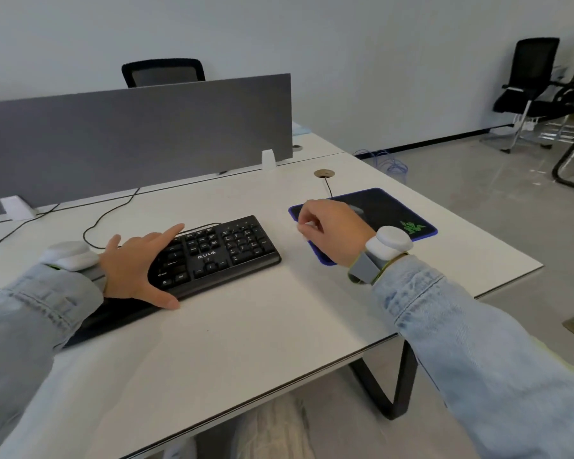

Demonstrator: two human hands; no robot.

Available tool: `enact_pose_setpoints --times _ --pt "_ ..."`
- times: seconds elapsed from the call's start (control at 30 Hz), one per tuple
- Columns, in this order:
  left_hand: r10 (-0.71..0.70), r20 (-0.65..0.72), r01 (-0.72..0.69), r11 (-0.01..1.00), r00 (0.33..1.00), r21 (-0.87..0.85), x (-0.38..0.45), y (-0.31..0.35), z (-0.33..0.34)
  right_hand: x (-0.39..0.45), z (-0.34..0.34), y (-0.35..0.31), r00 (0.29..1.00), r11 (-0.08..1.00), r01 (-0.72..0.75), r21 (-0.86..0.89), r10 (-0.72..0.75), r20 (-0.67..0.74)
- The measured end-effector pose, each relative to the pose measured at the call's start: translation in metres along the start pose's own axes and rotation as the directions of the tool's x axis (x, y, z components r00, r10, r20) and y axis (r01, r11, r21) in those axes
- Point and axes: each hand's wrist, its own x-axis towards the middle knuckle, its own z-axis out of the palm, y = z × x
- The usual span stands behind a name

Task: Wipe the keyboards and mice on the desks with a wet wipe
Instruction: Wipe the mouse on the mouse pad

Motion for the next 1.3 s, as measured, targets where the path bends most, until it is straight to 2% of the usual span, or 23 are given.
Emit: enact_pose_setpoints --times 0.13,0.2,0.47,0.6,0.7,0.83,0.93,1.07,1.3 --pt "-0.033 0.06 0.027 0.996 0.998 0.086 0.011 0.014 -0.009 0.011 -0.013 0.028 0.996 0.999 -0.038 0.008 0.039 -0.076" --pt "-0.025 0.049 0.02 0.994 0.999 0.107 0.025 0.038 -0.016 0.016 -0.018 0.039 0.992 0.997 -0.072 0.017 0.074 -0.103" --pt "0.214 -0.175 -0.215 0.977 0.961 0.014 0.093 0.172 -0.019 0.033 -0.031 0.076 0.974 0.992 -0.126 -0.026 0.119 -0.191" --pt "0.222 -0.275 -0.235 0.972 0.935 -0.017 0.119 0.216 -0.01 0.041 -0.034 0.104 0.956 0.988 -0.155 0.009 0.152 -0.252" --pt "0.178 -0.283 -0.211 0.974 0.942 -0.088 0.13 0.237 -0.004 0.055 -0.035 0.123 0.948 0.985 -0.166 0.054 0.175 -0.265" --pt "0.07 -0.357 -0.142 0.973 0.932 -0.182 0.141 0.265 0.005 0.077 -0.034 0.142 0.956 0.984 -0.161 0.082 0.176 -0.234" --pt "-0.009 -0.425 -0.117 0.956 0.905 -0.269 0.151 0.282 0.014 0.083 -0.028 0.15 0.975 0.984 -0.152 0.091 0.164 -0.151" --pt "0.024 -0.413 -0.131 0.964 0.91 -0.231 0.166 0.287 0.023 0.077 -0.018 0.158 0.989 0.984 -0.137 0.11 0.142 -0.039" --pt "0.039 -0.39 -0.136 0.965 0.92 -0.225 0.169 0.284 0.019 0.058 -0.028 0.156 0.994 0.986 -0.106 0.131 0.108 -0.009"
